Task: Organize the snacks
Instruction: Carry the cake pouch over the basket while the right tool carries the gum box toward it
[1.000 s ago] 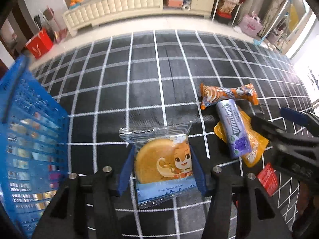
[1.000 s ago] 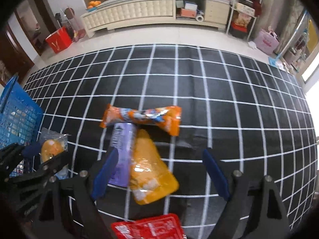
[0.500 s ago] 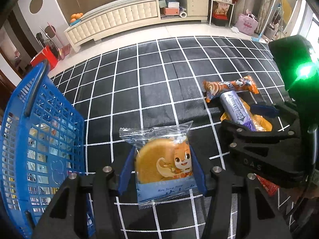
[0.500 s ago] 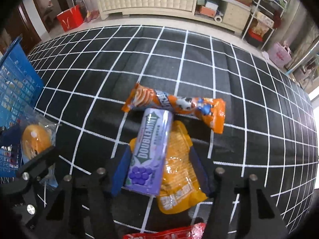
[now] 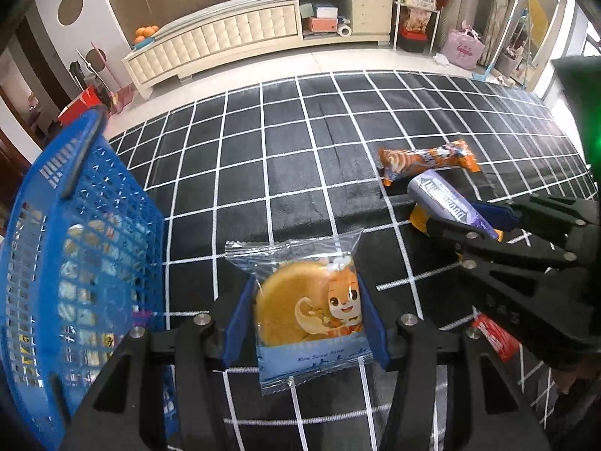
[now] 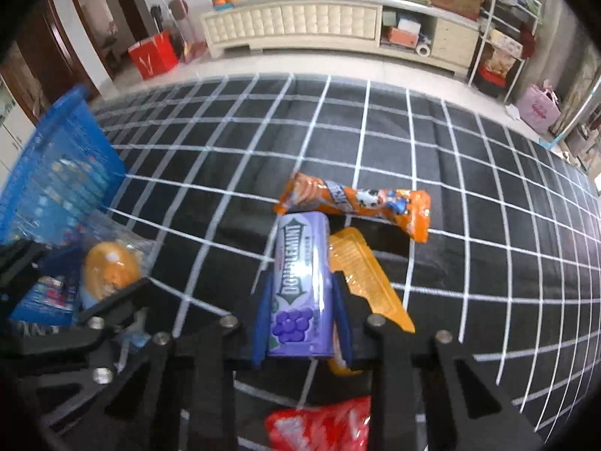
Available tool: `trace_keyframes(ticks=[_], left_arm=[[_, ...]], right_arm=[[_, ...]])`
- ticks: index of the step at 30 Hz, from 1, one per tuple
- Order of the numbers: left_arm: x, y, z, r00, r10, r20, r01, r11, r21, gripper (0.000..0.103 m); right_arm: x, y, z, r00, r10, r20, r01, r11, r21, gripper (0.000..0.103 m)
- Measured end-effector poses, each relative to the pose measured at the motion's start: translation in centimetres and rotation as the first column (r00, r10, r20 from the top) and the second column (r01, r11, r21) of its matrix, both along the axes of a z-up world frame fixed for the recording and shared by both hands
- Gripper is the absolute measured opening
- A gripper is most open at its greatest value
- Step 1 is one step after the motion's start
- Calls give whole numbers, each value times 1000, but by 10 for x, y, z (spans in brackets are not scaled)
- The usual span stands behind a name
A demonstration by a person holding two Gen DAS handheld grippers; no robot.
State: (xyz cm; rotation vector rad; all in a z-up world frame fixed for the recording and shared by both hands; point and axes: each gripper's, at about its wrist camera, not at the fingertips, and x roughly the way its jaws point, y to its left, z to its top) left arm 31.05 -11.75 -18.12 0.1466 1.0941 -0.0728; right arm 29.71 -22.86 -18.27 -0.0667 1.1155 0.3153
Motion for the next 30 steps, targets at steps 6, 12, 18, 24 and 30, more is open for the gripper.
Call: trace_keyframes(ticks=[6,12,18,24,30], left_arm=[[-24,10,25,999,-13,34,13,1000,-11,51],[-63,26,64,993,-29,111,35,998,-53,51],[-105,50,106,976,-75,206,96,991,-93,51],[-129,86,132,965,-78,251,106,989,-102,51],[-143,116,156,958,-48,282,84,990,-116,51]], right_arm=[[-41,8,38,999,9,44,-9,1000,-16,35],[-67,6,81,998,-29,57,28,999,24,35],[-91,24,121,992,-9,128,9,1000,1,35],[-110,43,148,985,24,169,-28,999,21,35],[-121,75,168,976,71,205,-80,996,35,35]])
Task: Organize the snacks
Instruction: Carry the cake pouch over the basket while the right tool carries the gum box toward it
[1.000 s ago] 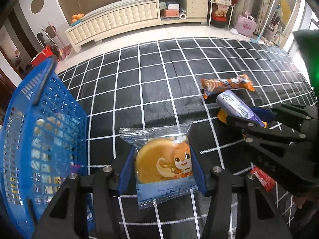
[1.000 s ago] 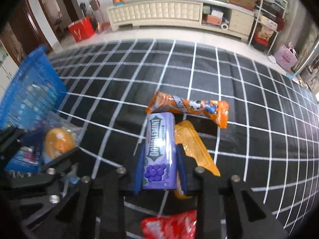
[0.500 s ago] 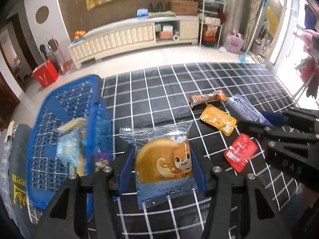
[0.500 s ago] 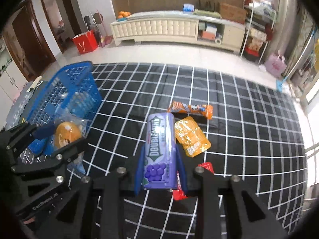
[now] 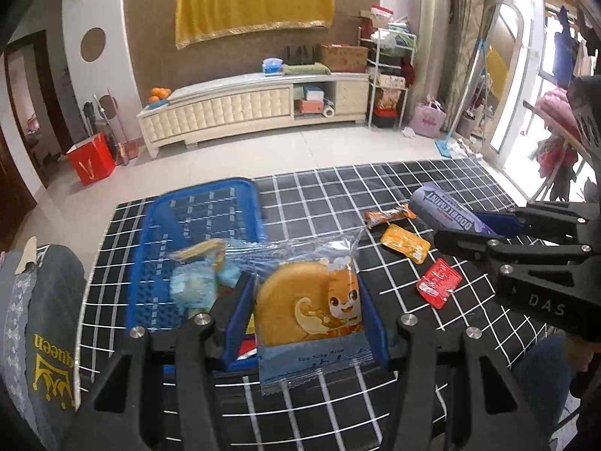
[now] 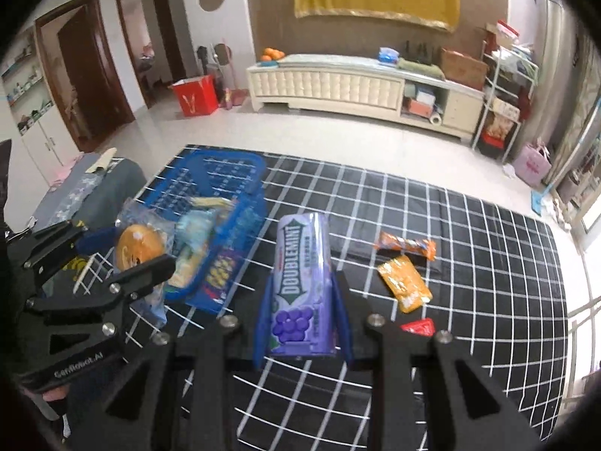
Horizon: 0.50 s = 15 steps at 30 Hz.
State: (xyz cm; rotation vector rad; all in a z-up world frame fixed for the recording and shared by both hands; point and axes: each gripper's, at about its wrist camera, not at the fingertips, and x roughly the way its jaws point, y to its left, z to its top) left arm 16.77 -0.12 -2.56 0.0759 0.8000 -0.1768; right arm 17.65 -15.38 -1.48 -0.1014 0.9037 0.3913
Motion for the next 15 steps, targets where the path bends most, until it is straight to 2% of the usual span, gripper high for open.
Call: trace_keyframes(ticks=[8,15], left_arm=[[4,54,18,999,34,23,-34,999,39,51],[19,91,21,999,36,20,-37,995,88,51]], right_arm=[[5,41,13,998,55,12,-55,998,27,35],[19,74,6,996,85,-4,-85,996,37,35]])
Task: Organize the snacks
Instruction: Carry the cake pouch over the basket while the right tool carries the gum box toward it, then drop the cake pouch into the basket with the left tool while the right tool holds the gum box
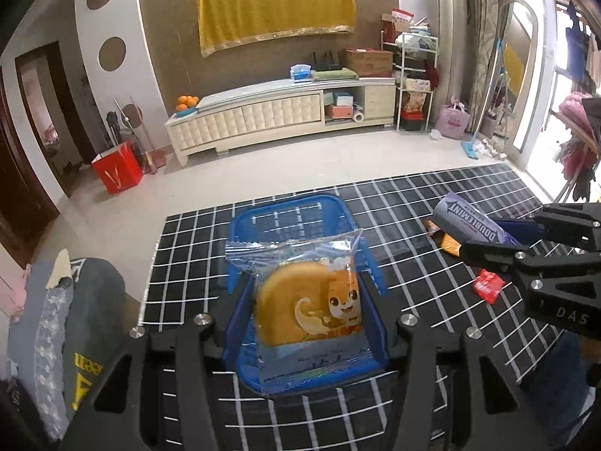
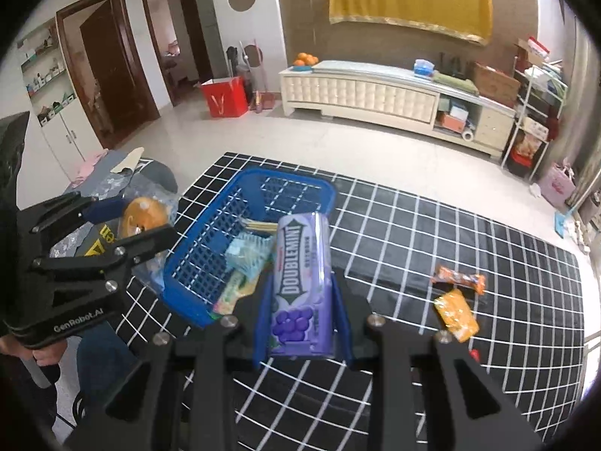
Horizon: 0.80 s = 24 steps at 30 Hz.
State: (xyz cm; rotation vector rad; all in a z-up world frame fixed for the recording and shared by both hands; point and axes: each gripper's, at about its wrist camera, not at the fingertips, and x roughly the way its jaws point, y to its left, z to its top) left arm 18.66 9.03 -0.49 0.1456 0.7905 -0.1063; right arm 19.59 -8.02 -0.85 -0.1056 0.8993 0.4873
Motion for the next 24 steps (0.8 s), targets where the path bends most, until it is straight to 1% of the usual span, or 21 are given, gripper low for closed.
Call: trace_keyframes(ticks=[4,10,13,16,20,24], left_arm=[[15,13,-13,999,-6,-36,7,1000,10,51],[43,20,-46,991,-33,-133,29,999,-33,51],[55,19,-65,982,-34,-187,23,998,-60,51],[64,16,-85,969,-31,-243,17,998,-62,51],[68,14,-104,956,-55,-287,32,996,-87,51],[71,10,-115,947,-59,-315,34,996,-84,51]], right_arm=[[12,17,-13,1000,18,-26,-18,1000,-8,35],[25,28,-34,997,19,-72,-21,999,-25,35],[29,27,-45,995,9,-94,-12,999,-40,35],[32,24,-53,994,1,-112,-7,999,-51,35],[35,26,-66,990,-3,-140,-5,998,-62,35],[35,26,-73,988,-5,-156,-6,997,-74,35]])
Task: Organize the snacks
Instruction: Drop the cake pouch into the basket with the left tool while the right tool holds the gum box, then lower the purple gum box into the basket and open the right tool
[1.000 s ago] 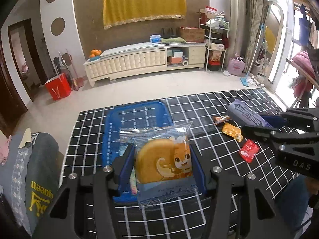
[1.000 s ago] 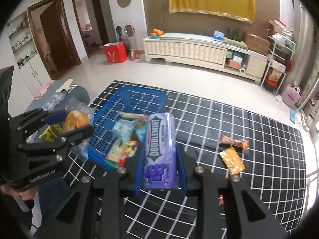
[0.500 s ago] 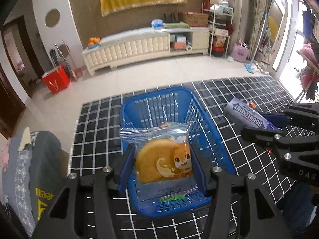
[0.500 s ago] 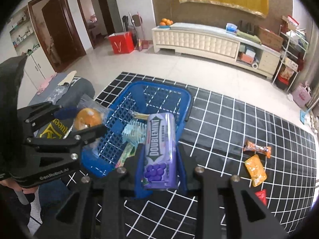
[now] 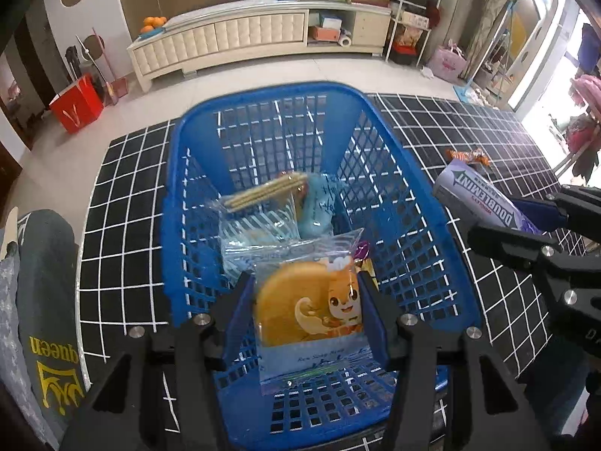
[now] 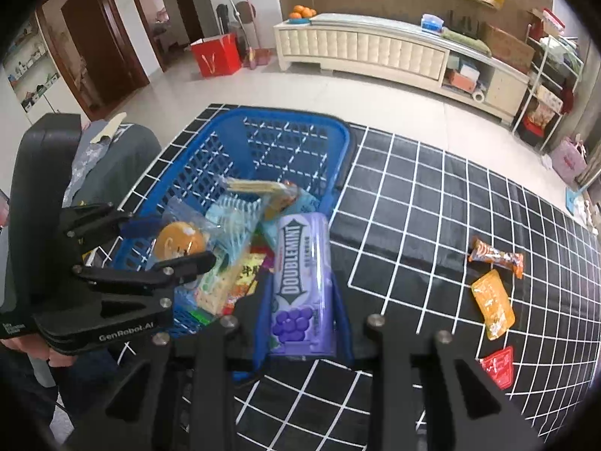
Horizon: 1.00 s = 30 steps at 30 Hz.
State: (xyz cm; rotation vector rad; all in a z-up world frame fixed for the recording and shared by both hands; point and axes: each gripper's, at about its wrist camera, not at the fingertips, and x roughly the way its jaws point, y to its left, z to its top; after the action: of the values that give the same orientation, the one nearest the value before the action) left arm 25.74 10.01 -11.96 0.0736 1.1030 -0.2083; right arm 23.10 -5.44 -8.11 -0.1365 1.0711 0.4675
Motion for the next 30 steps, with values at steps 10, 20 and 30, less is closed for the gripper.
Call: trace_keyframes(ticks=[10,20,30], left_arm=[[-4,-15,-24,994,-20,-105,24,999,30,53],[-26,-3,4,999,6,-40,-7,1000,-21,55],[-42,33,57,991,46,125,-50,998,33,63]], right_arm=[[-6,-8,5,1000,-7,4,7,1000,-3,35],[-15,-2,20,1000,1,26,-1,1000,0,35],[0,43,19,998,68,14,-68,998,-18,35]])
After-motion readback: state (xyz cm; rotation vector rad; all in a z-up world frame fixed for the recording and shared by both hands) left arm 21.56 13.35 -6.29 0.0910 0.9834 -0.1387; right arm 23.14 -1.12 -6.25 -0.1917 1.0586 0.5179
